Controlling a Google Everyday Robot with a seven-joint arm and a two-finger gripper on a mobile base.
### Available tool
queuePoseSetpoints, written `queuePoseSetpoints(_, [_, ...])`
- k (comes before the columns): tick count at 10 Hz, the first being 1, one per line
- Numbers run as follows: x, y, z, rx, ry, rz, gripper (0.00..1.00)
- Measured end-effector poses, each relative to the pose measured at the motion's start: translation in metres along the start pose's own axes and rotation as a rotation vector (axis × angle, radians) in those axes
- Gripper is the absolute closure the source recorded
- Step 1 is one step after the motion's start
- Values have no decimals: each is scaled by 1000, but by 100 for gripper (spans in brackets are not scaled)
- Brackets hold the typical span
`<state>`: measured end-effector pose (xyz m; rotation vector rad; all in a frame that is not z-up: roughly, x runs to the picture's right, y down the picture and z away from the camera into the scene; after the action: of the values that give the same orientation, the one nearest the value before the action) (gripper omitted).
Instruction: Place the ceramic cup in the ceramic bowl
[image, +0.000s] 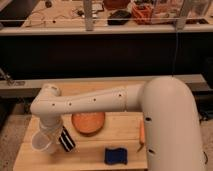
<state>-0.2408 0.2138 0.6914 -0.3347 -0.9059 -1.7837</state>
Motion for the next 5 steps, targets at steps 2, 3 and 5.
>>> queuePoseSetpoints(2, [-1,4,-4,13,13,0,99])
queuePoseSetpoints(3, [1,8,-10,20,23,8,99])
queuePoseSetpoints(5, [9,31,-28,36,46,29,99])
